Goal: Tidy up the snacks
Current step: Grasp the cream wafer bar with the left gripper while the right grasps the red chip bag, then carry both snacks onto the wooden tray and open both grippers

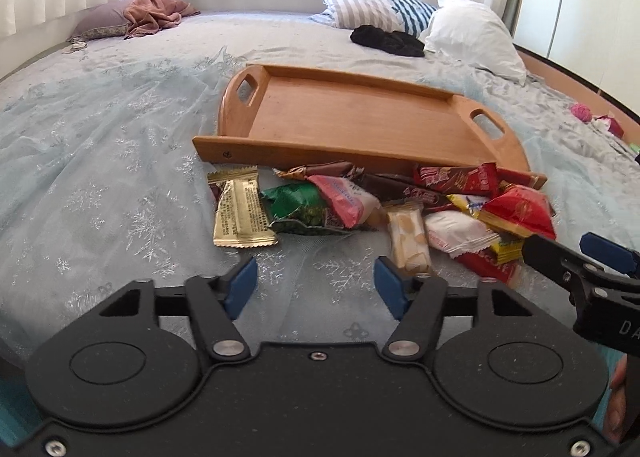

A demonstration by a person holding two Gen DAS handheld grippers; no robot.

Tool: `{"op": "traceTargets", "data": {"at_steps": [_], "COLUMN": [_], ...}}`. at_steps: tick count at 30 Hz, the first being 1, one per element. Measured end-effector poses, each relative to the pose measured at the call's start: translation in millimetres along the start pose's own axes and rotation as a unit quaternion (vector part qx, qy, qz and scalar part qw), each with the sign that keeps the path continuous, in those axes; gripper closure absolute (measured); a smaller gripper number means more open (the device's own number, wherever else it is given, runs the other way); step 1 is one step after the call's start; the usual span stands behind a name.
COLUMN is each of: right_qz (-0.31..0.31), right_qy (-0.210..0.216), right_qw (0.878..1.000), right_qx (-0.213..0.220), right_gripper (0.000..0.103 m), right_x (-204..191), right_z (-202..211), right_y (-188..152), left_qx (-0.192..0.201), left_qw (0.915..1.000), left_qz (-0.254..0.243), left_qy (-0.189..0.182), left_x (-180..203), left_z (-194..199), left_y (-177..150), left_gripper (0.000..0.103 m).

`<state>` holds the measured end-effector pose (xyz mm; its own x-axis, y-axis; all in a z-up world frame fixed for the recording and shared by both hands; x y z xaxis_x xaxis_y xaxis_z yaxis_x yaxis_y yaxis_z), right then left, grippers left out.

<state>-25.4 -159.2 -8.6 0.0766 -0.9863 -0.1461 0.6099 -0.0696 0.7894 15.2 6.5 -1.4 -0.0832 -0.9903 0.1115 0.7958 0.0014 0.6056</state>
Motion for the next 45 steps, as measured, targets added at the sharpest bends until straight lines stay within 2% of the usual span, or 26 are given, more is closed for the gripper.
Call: {"op": "traceTargets", "data": {"at_steps": [2,4,7,14,15,17,18,25,34,45], "right_qz": [0.009,0.021,0.011,-0.002,-0.005,-0.012,-0.014,-0.02,-0.015,-0.032], "right_qy": [-0.012,-0.024,-0.027,-0.03,-0.028,-0.025,-0.025,-0.016,-0.035,-0.065], "right_qw": [1.0,0.999,1.0,0.999,0.999,0.999,0.999,0.999,0.999,0.997], "right_qx": [0.019,0.02,0.001,-0.032,-0.035,-0.036,-0.036,-0.023,-0.011,0.008], "right_gripper": [0.009,0.012,0.022,0.022,0.025,0.041,0.044,0.048,0.053,0.055], "right_x": [-2,-6,-6,-5,-4,-1,0,4,9,33], "right_z": [0,-4,-16,-38,-40,-41,-41,-31,-19,-8], "right_y": [9,17,23,23,23,20,19,18,21,34], "left_qx": [0.003,0.005,0.011,-0.004,-0.005,-0.009,-0.01,-0.008,0.018,0.055], "left_qw": [0.9997,0.9989,0.998,0.9977,0.9977,0.9975,0.9975,0.9978,0.9975,0.9954], "left_qz": [-0.009,-0.014,-0.029,-0.038,-0.038,-0.037,-0.037,-0.043,-0.045,-0.044], "left_qy": [-0.024,-0.045,-0.054,-0.056,-0.056,-0.059,-0.059,-0.051,-0.051,-0.064], "left_x": [6,13,26,42,43,45,47,51,48,39], "left_z": [4,6,5,-16,-19,-25,-27,-33,-13,9], "left_y": [2,3,5,10,10,11,11,11,14,49], "left_gripper": [0.08,0.08,0.081,0.079,0.078,0.078,0.078,0.081,0.082,0.082]}}
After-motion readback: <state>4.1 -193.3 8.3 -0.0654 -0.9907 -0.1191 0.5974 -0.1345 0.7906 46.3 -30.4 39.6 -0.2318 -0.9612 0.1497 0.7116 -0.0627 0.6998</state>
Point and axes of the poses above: each gripper's, at about its wrist camera, not at the fingertips, and z roughly against the way its jaws point, x to its right, y to its top, the point moved 4 cm from there along -z, roughly the way its jaws point, and after that the axes turned 13 degrees about -x, right-handed, at the moved point
